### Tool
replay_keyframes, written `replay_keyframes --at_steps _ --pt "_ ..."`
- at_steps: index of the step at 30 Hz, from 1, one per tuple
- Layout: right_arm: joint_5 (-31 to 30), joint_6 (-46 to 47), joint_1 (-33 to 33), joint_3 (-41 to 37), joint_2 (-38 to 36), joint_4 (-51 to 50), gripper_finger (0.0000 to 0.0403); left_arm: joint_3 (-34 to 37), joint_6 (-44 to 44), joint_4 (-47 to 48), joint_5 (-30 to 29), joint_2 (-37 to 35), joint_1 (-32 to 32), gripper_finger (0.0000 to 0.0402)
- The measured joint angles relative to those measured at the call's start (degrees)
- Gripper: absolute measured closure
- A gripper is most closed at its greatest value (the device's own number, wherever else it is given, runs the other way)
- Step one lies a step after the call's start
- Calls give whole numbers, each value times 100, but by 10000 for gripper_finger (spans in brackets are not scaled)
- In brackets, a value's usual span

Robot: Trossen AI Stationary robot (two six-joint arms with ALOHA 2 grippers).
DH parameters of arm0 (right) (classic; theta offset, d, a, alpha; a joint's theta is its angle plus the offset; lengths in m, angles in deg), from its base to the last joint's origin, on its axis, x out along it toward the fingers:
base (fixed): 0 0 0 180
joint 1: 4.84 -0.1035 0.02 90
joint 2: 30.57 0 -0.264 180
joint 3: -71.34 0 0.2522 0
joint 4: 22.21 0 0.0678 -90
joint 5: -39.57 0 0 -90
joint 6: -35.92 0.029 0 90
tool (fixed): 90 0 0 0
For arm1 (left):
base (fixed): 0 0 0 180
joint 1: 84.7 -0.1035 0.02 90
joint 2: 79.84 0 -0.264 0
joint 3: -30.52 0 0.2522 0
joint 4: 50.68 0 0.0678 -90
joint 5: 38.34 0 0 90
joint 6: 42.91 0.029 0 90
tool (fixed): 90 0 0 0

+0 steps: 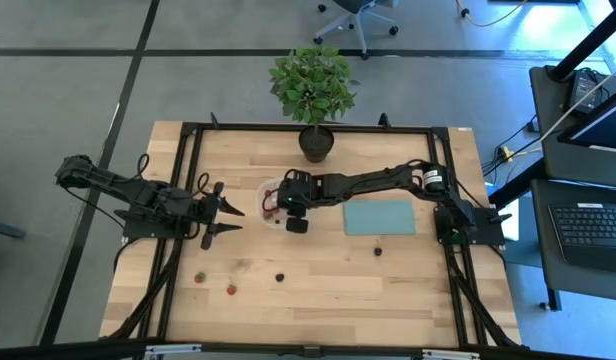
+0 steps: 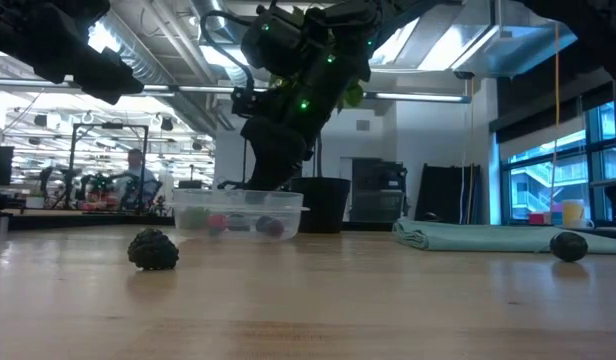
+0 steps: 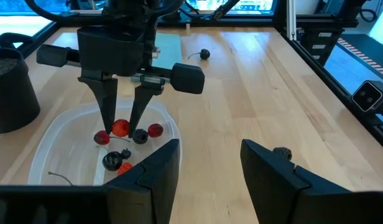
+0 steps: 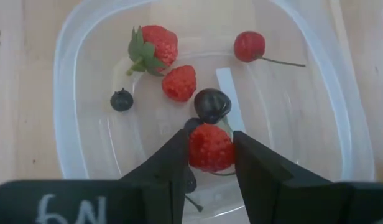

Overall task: Pick and placing Produce into tupperware
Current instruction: Put the raspberry into the container, then put the black cherry into the container

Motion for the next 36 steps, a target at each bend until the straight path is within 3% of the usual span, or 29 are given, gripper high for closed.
replay_keyframes --at_steps 13,27,36 --pt "0 -1 0 1 -2 6 279 0 0 0 0 0 -2 237" --pt "-2 -20 0 2 -9 -8 206 0 -1 0 0 0 -2 237" --pt "-1 292 -177 10 -734 -1501 204 0 -27 5 0 0 -2 237"
